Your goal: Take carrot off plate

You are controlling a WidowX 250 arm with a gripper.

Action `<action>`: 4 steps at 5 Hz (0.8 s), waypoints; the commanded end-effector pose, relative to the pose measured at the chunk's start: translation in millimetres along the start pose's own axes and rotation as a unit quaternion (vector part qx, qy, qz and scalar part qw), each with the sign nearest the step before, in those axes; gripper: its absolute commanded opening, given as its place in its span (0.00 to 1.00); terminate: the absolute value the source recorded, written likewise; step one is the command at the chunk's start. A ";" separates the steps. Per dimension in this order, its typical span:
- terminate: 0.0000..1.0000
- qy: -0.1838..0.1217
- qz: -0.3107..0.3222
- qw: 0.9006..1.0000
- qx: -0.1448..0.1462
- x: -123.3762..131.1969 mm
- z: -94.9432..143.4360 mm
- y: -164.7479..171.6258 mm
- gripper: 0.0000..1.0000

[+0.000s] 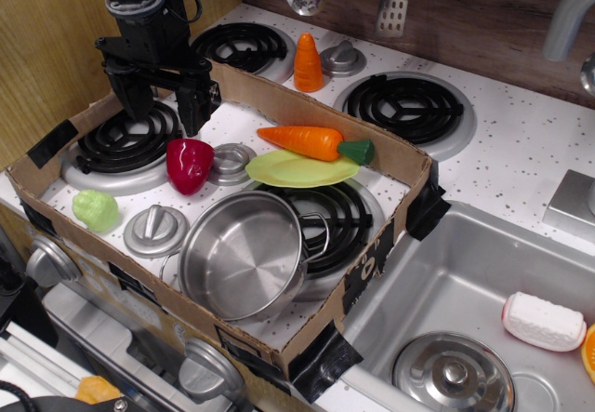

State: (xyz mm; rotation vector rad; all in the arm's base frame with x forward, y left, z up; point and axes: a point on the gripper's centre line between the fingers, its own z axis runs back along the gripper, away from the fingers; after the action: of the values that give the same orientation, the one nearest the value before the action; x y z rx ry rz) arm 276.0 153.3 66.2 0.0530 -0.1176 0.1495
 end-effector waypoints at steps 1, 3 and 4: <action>0.00 0.000 0.000 1.000 0.000 0.0 0.0 0.0 1.00; 0.00 -0.036 0.119 0.990 0.061 27.6 14.5 -34.6 1.00; 0.00 -0.019 0.241 0.968 0.071 42.7 19.2 -48.7 1.00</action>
State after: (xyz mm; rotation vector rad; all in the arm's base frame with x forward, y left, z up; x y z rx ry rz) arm 314.8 104.5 75.8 0.1672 -0.1077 0.6758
